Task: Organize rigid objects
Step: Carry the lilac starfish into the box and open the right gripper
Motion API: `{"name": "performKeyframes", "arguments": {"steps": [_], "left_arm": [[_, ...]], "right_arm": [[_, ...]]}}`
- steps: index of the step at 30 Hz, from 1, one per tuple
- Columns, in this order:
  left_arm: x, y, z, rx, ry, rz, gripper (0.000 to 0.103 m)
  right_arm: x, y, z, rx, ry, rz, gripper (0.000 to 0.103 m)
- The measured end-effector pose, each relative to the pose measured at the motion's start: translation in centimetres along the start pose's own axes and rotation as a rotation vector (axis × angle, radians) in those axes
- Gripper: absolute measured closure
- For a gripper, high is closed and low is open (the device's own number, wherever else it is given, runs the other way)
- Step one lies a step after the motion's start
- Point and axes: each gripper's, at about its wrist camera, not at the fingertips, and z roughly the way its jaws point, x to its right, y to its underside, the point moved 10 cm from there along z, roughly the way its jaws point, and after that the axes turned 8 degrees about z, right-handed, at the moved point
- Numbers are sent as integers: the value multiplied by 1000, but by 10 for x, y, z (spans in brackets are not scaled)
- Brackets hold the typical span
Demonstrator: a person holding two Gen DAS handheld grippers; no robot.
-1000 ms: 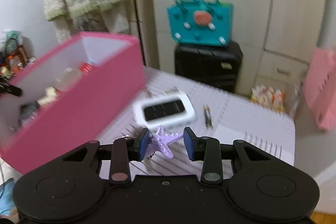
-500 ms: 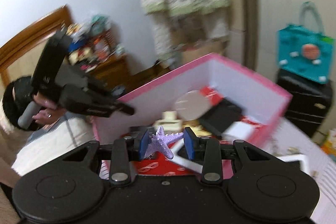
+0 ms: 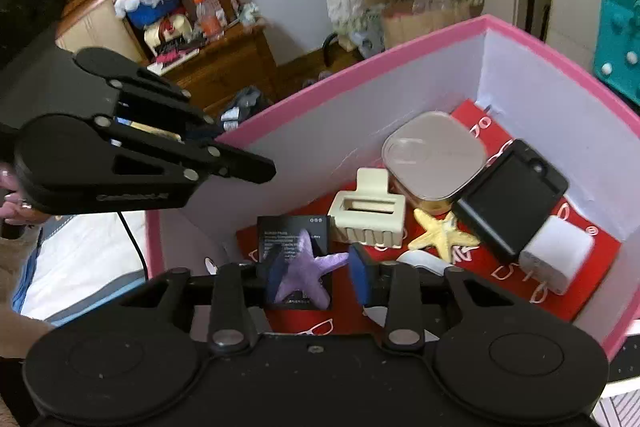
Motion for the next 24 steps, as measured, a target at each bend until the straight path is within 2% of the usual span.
{"name": "performKeyframes", "arguments": {"steps": [6,8,10,13,18,21,24], "left_arm": [[0,0,0,-1,8,5,98],[0,0,0,1,2,7,98],[0,0,0,2,3,2,98],[-1,0,0,4,3,-1,98],[0,0,0,9,-2,-1,98],[0,0,0,10,-2,-1,98],[0,0,0,12,-3,-8,98]], "right_arm": [[2,-1,-5,42,8,0,65],[5,1,-8,50,80,-37,65],[8,3,-18,85,125,-68,64],[16,3,-49,143,112,-22,58],[61,8,-124,299,218,63,54],[93,20,-153,343,280,127,53],[122,40,-166,358,326,181,53]]}}
